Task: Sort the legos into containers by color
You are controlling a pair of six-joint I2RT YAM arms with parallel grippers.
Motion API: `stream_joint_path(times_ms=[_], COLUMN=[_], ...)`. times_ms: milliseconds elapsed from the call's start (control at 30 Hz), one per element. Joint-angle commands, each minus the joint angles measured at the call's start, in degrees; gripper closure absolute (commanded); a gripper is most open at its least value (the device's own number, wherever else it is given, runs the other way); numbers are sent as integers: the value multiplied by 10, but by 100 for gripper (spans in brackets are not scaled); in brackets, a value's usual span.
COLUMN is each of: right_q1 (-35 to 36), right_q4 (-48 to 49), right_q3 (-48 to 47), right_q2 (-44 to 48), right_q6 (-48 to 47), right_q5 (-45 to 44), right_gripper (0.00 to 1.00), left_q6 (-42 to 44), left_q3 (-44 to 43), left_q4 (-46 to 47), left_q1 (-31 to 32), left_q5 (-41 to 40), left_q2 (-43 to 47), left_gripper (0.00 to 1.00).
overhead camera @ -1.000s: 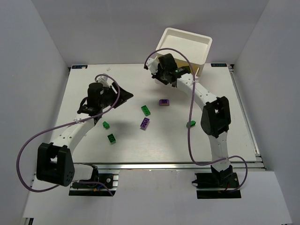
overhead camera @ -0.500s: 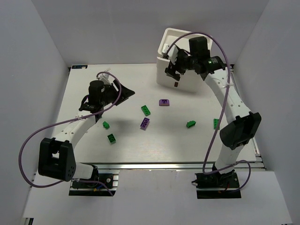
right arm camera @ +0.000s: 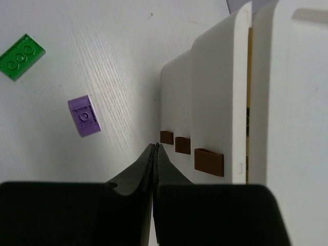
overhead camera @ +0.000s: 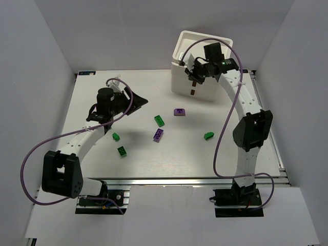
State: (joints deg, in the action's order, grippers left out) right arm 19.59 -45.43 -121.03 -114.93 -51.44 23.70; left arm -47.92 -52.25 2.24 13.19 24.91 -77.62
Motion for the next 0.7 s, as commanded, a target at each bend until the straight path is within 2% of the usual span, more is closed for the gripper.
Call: stream_joint_path(times_ms=[0, 167, 233, 300, 533, 667], right_q1=[0, 5, 8, 9, 4, 8], right_q4=[7, 88, 147, 162, 194, 194], right_q3=[-4, 15, 20, -1, 4, -2], right_q2=[-5, -29, -37, -55, -68, -68], right_q6=[-1, 39, 49, 53, 49, 63], right_q5=[-22, -116, -185, -210, -227, -228], right_gripper=[100, 100, 100, 100, 100, 96], left_q6=[0, -2, -2, -2, -2, -2], left_q3=[-7, -5, -6, -7, -7, -7], left_q4=[16, 19, 18, 16, 14, 16], left_q1=[-4, -4, -4, -4, -4, 2], left_q5=[8, 7, 7, 6, 3, 3], left_q2=[15, 17, 17, 18, 18, 15], left_gripper=[31, 31, 31, 31, 31, 30])
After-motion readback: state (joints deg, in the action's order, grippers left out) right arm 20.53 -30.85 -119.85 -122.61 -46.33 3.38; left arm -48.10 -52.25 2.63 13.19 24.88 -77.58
